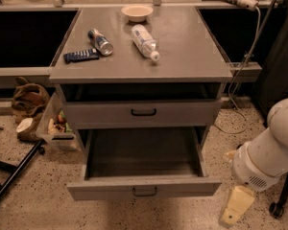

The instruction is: Close middle drawer

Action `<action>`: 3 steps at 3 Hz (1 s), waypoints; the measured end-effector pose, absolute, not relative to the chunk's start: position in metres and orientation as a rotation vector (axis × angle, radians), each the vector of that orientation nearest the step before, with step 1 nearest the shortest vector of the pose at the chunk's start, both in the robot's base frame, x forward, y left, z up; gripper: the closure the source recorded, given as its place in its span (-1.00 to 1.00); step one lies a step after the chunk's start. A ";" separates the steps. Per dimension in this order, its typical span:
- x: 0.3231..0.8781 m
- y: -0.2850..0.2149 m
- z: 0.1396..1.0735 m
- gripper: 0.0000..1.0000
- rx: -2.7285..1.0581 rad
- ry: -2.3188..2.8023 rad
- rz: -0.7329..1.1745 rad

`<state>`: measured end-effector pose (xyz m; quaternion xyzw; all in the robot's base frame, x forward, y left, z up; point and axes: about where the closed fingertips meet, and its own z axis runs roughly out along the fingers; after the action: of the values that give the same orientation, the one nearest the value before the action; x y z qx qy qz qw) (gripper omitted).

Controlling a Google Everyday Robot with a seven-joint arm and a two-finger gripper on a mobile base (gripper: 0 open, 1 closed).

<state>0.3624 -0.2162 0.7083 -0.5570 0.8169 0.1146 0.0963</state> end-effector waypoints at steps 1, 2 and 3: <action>0.354 -0.227 0.645 -1.00 -1.578 2.470 0.413; 0.347 -0.228 0.598 -1.00 -1.566 2.475 0.471; 0.334 -0.223 0.568 -1.00 -1.558 2.470 0.585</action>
Offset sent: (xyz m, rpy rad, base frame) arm -0.0225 -0.0138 -0.1664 0.0997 0.1058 -0.0618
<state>0.3342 -0.2227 0.5684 -0.5213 0.8266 0.1957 0.0814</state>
